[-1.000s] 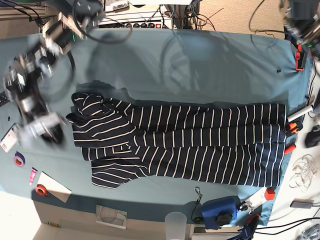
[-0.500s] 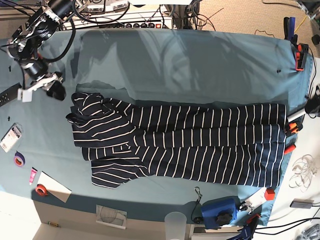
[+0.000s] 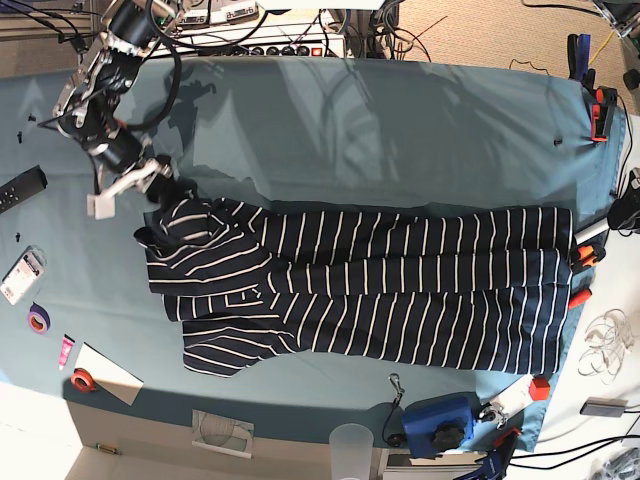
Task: Layout the t-shirt on the table in an organized manner, then fold the t-shirt properly
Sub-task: 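Regrasp the collar end with the right gripper and the hem with the left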
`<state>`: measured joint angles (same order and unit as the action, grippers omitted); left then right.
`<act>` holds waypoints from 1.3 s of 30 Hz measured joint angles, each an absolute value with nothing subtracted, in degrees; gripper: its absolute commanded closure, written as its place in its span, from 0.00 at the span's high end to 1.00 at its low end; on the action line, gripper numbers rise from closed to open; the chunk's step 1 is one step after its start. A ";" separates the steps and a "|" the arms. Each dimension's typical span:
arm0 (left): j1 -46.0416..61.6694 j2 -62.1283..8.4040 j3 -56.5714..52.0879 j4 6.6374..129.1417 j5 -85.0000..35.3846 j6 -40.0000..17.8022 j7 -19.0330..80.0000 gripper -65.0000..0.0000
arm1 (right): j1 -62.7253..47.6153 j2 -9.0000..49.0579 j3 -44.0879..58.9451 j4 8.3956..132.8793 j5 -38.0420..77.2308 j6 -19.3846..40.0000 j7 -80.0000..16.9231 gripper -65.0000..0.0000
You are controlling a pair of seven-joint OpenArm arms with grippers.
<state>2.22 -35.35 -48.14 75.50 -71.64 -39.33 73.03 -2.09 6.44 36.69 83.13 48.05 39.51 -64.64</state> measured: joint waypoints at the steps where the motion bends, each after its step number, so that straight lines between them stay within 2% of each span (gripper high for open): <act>1: 2.20 -34.50 -48.12 75.50 -71.64 -39.33 73.03 0.42 | -1.89 6.44 36.69 83.13 48.03 39.51 -64.66 0.35; 4: 2.39 -31.44 -44.93 74.96 -71.48 -38.46 71.88 0.42 | -1.69 6.48 36.69 83.13 47.94 39.51 -64.66 0.35; 7: 2.15 -29.74 -40.25 72.42 -69.04 -37.95 64.40 0.42 | -1.56 6.48 36.69 83.13 47.88 39.51 -64.71 0.35; 8: 1.69 -29.65 -39.48 71.66 -66.81 -36.14 63.29 0.42 | -1.50 6.48 36.69 83.13 47.83 39.51 -64.69 0.35; 16: -2.42 -29.56 -39.33 64.99 -59.13 -35.68 59.88 0.42 | -1.39 6.81 36.69 83.13 46.54 39.51 -65.76 0.35; 25: -7.77 -29.06 -39.35 54.11 -58.11 -36.95 60.10 0.42 | -0.08 6.74 36.69 83.13 46.52 39.51 -65.82 0.35; 33: -8.78 -26.87 -39.46 53.45 -57.78 -37.19 60.27 0.42 | 1.15 6.76 36.69 83.13 46.59 39.51 -65.80 0.35; 36: -9.10 -25.54 -39.44 53.49 -57.01 -37.58 59.42 0.36 | 1.13 6.66 36.67 83.13 46.59 39.51 -65.82 0.27; 39: -9.06 -25.04 -39.44 53.49 -56.10 -37.36 58.30 0.15 | 1.13 6.68 36.29 83.13 46.57 39.51 -65.82 0.06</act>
